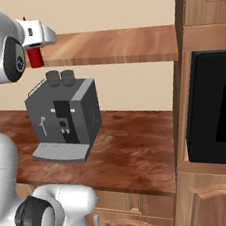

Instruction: Take 2 condiments from the cabinet and move them on the counter near the stove.Make sure the condiments are lined up with each other, next to each other.

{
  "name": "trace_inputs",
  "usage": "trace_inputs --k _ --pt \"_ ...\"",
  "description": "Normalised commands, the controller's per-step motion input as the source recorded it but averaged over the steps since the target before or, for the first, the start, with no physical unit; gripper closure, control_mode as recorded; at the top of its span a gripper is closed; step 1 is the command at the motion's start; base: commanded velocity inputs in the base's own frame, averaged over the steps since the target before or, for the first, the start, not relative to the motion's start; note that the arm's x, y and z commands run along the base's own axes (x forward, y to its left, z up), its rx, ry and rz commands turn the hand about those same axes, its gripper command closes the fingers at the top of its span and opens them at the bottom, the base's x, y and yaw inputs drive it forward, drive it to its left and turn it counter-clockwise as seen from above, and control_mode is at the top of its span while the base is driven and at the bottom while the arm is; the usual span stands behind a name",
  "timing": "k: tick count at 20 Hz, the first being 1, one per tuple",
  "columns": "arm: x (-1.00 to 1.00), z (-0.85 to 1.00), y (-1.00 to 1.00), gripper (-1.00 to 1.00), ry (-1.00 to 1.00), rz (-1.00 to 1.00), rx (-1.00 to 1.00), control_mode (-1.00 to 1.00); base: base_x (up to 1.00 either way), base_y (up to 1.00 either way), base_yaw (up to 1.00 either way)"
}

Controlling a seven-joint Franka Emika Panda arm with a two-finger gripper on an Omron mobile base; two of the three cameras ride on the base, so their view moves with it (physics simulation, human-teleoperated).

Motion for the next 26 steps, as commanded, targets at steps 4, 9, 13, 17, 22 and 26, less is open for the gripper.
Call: trace_inputs --k 4,9,13,17,22,26 --pt "-1.0 -0.44 0.0 1.0 -0.05 0.14 0.0 -1.0 0.0 0.0 0.0" --pt "-0.93 -0.21 0.0 1.0 0.0 0.1 0.0 -1.0 0.0 0.0 0.0" --pt "-0.67 -0.1 -0.13 1.0 0.01 0.09 0.0 -1.0 0.0 0.0 0.0" --pt "-0.36 -0.16 -0.21 1.0 0.01 0.11 0.0 -1.0 0.0 0.0 0.0" --pt "-0.22 -0.31 -0.26 1.0 0.0 0.1 0.01 -1.0 0.0 0.0 0.0" --pt "-0.15 -0.38 -0.08 1.0 -0.01 0.09 0.0 -1.0 0.0 0.0 0.0"
